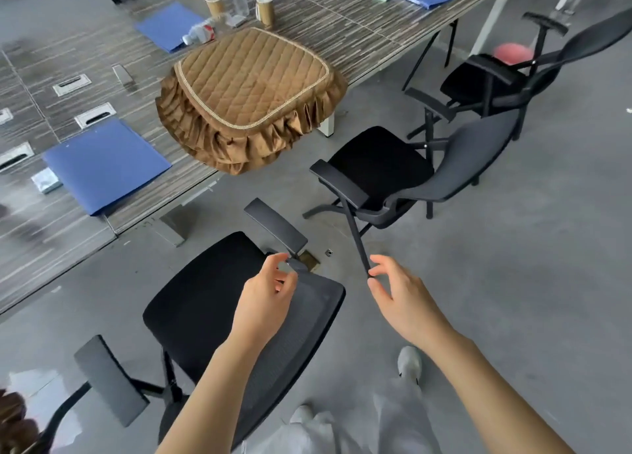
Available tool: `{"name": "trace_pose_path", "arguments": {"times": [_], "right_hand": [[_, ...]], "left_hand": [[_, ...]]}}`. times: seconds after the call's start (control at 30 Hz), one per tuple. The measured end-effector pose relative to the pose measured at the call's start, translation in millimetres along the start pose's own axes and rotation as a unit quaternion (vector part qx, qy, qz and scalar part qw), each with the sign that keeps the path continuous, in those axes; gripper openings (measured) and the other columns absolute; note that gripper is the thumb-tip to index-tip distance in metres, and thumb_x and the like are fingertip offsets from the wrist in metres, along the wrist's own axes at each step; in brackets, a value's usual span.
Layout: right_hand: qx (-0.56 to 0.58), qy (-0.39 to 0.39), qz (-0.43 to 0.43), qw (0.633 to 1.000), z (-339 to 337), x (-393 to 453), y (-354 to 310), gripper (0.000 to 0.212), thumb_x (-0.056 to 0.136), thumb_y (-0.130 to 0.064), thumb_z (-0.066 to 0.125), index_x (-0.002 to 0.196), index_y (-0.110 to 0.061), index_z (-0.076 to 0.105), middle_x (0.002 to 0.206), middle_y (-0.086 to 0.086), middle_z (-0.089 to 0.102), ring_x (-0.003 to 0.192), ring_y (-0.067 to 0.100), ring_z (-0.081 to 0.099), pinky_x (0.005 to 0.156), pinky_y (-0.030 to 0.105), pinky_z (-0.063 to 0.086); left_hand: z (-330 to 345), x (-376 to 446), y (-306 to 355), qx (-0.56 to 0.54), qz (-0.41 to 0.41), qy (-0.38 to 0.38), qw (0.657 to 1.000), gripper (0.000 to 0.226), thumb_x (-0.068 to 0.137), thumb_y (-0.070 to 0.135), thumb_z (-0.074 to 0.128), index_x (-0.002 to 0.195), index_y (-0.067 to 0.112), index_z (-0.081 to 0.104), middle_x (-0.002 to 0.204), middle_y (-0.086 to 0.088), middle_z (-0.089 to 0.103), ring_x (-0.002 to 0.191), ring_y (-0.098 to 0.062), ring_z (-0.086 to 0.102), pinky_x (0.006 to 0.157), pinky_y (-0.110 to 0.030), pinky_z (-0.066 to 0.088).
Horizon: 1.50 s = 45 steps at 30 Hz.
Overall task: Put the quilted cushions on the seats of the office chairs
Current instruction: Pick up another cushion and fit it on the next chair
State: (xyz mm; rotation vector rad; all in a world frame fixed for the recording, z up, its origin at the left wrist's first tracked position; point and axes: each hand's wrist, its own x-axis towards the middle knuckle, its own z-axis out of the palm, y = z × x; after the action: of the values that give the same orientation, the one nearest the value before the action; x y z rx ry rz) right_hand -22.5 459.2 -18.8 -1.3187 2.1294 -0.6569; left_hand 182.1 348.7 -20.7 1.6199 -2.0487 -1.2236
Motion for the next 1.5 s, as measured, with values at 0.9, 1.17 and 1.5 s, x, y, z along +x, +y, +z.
{"name": "trace_pose_path", "arguments": {"times": [0.9,1.17,1.5], "right_hand": [[0.035,-0.182,-0.124,0.975,-149,450,-33,0.034,0.095,-0.03,0.051,0.127,-0.019,0.056,0.118,-0.002,0.062,0.11,0.013,0.055,0.086,0.024,0.038],[-0.022,-0.202,-0.077,0.976,-110,618,-90,0.034,0.096,-0.029,0.05,0.128,-0.017,0.054,0.117,0.0,0.059,0.099,0.013,0.052,0.08,0.025,0.038],[-0.066,-0.119,0.115,0.984,-64,750,-69,0.057,0.09,-0.026,0.054,0.138,-0.001,0.038,0.138,0.021,0.046,0.123,0.037,0.048,0.096,0.038,0.04]], "left_hand": [[3,302,135,-0.122,-0.173,0.267,0.94,0.021,0.093,0.026,0.057,0.112,0.021,0.065,0.103,0.001,0.07,0.096,-0.017,0.065,0.077,-0.028,0.049],[-96,443,78,-0.1,-0.262,0.281,0.918,0.032,0.093,0.024,0.055,0.121,0.012,0.064,0.116,-0.003,0.068,0.102,-0.023,0.063,0.086,-0.037,0.053],[-119,529,15,-0.15,-0.374,0.276,0.872,0.06,0.092,0.033,0.056,0.143,0.006,0.042,0.139,-0.013,0.054,0.126,-0.033,0.051,0.101,-0.044,0.043]]}}
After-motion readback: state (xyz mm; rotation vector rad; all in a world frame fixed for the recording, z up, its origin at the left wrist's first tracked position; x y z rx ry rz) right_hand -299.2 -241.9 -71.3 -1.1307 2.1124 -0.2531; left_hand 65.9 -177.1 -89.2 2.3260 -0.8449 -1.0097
